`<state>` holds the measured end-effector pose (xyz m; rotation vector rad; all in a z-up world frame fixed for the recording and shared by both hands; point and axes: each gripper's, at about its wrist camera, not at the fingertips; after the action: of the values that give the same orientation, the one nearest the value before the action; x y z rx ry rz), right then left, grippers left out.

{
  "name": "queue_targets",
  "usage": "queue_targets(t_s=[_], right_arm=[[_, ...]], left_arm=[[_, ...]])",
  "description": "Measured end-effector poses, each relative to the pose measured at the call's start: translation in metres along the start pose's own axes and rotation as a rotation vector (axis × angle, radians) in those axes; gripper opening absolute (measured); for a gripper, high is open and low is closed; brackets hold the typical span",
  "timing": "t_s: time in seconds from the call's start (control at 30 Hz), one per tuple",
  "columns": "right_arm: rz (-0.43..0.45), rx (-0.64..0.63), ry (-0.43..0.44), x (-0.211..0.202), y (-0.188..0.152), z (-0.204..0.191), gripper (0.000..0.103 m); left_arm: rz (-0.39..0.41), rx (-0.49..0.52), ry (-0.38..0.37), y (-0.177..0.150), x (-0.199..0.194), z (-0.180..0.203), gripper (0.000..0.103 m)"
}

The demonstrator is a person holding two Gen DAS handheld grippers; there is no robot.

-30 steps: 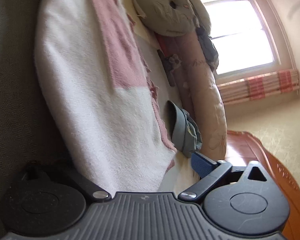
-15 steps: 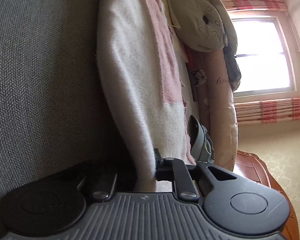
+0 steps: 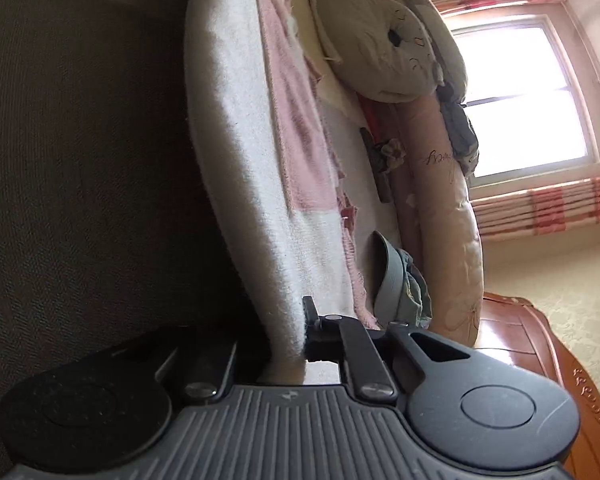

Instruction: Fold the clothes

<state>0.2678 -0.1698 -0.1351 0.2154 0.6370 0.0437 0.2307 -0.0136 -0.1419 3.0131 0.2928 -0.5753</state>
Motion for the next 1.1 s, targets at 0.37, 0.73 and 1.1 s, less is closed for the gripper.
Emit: queue_targets(t_s=[0.37,0.73,1.1], right_arm=[[0.031,-0.003,0.146,-0.081,-0.007,-0.028,0.012],[0.021,-0.014,0.262,-0.155,-0.020,-0.079,0.013],[-0.008,0.087,0.356,-0.158,-0.030,-0.083,0.024]], left_arm=[[0.040,0.052,-0.114,-0.014,-0.095,0.021,0.009],[0.066,0.033,-0.172,-0.021,-0.185,0.051,0.009],[0.073,-0.034,-0.251,-0.029,-0.202,0.056,0.017]])
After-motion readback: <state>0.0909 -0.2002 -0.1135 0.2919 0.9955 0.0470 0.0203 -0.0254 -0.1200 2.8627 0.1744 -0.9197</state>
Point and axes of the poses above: each gripper's, at about its wrist camera, not at the fingertips, and x roughly the way its jaws point, z to its right, y to its top, and after that the axes turned 6 degrees about y, right-handed
